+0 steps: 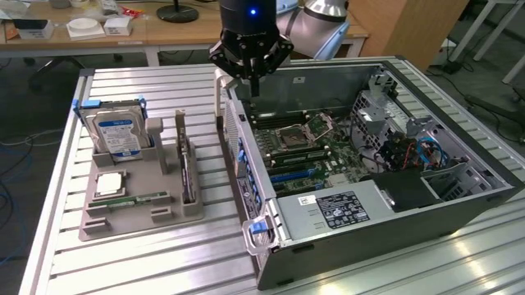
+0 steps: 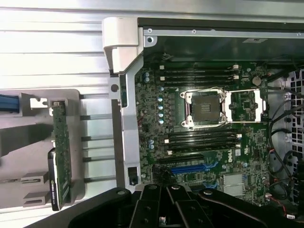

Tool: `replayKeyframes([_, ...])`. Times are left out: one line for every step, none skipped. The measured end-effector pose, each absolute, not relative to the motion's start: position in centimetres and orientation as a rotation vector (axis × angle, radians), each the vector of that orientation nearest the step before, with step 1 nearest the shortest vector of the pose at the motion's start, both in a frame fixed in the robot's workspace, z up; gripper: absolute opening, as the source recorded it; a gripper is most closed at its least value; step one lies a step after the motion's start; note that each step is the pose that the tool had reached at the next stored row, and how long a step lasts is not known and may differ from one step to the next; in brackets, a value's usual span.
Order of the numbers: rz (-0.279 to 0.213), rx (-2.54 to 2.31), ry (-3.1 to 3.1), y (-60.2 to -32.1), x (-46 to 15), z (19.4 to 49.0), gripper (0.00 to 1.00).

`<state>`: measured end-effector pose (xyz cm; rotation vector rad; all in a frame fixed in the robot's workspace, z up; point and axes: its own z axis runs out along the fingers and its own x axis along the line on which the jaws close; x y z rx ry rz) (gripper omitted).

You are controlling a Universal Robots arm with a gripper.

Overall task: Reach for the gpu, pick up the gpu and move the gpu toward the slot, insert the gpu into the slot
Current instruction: 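Reach for the gpu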

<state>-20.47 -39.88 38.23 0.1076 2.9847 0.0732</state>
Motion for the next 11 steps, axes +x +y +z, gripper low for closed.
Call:
replayKeyframes([0.073, 0.108, 2.985, -39.9, -20.7, 38.2, 0.1])
replayKeyframes([0.073, 0.108, 2.985, -39.9, -20.8, 38.2, 0.1])
replayKeyframes([0.073, 0.107, 2.985, -39.9, -21.0, 38.2, 0.1])
replayKeyframes([0.073, 0.107, 2.985, -39.9, -21.2, 38.2, 0.1])
replayKeyframes([0.073, 0.108, 2.985, -39.9, -21.4, 38.2, 0.1])
replayKeyframes([0.073, 0.108, 2.985, -39.9, -21.6, 38.2, 0.1])
replayKeyframes([0.073, 0.108, 2.985, -39.9, -21.8, 38.2, 0.1])
replayKeyframes([0.073, 0.108, 2.985, -39.9, -22.0, 38.2, 0.1])
replayKeyframes([0.073, 0.108, 2.985, -39.9, -22.2, 38.2, 0.1])
replayKeyframes([0.073, 0.108, 2.985, -39.9, -22.3, 38.2, 0.1])
replayKeyframes([0.073, 0.108, 2.985, -39.9, -22.5, 38.2, 0.1])
